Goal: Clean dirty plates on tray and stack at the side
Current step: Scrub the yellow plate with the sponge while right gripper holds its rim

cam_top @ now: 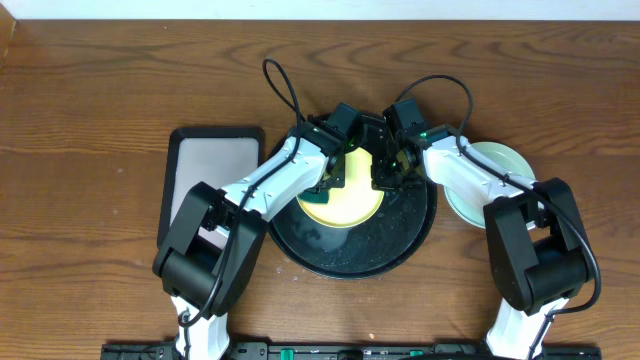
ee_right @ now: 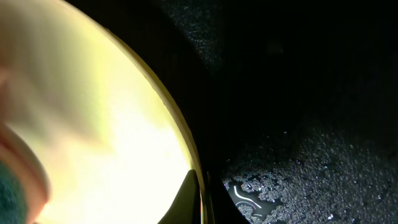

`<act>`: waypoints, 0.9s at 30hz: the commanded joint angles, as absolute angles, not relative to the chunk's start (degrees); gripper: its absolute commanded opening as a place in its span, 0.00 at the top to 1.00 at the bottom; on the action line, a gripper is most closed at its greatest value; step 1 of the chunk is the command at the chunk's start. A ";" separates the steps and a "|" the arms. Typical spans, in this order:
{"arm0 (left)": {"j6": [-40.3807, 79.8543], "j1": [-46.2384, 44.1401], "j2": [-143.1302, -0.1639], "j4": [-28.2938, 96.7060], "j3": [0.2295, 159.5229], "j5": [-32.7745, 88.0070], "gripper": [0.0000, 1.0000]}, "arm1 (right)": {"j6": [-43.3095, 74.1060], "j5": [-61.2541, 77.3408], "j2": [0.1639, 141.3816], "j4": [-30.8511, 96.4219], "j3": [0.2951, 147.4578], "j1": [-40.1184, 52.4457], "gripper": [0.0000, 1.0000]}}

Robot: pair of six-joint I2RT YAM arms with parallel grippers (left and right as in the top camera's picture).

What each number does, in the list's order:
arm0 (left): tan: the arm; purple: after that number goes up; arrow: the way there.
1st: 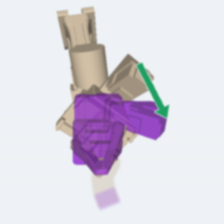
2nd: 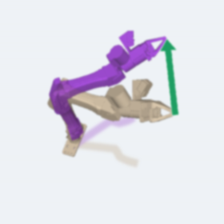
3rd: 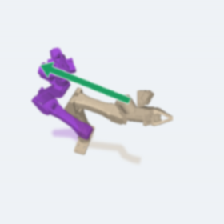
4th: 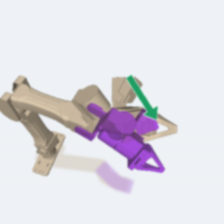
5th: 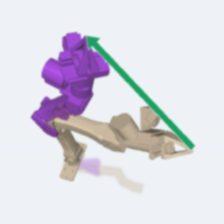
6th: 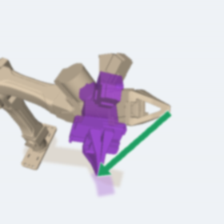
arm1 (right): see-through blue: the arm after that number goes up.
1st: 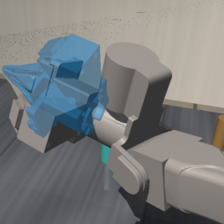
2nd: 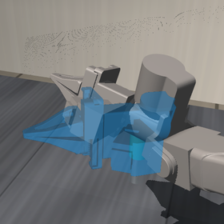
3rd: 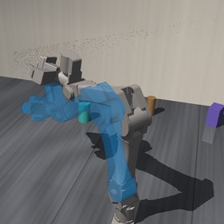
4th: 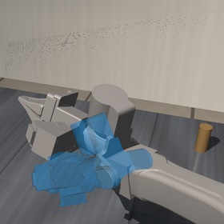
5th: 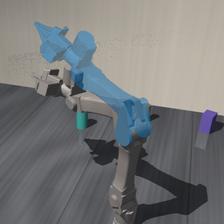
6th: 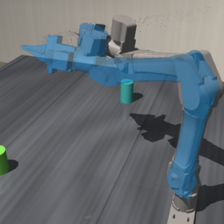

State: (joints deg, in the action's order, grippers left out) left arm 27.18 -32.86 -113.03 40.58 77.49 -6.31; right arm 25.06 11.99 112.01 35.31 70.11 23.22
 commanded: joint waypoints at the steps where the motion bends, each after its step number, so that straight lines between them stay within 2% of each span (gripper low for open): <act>1: 23.16 -32.27 -113.95 42.46 77.08 3.62 0.92 | 25.67 10.33 112.84 35.14 68.88 23.31 0.99; 5: 18.65 -32.27 -113.93 40.97 77.08 16.82 0.93 | 25.67 10.33 112.84 35.11 68.88 23.31 0.99; 11: 18.65 -31.86 -113.93 33.32 77.08 16.78 0.92 | 25.67 10.33 112.84 35.11 68.88 23.31 0.99; 14: 18.68 -31.22 -113.93 29.39 77.08 12.12 0.93 | 25.67 10.33 112.84 35.11 68.88 23.31 0.99; 18: 19.35 -30.11 -113.93 29.23 77.08 -0.80 0.93 | 25.67 10.28 112.84 35.14 68.88 23.31 0.99; 22: 19.81 -28.45 -113.32 33.41 77.76 -9.02 0.92 | 25.67 10.28 112.84 35.16 68.88 23.31 0.99; 27: 20.05 -25.82 -110.76 42.39 82.19 -10.33 0.93 | 25.67 10.31 112.84 35.14 68.88 23.31 0.99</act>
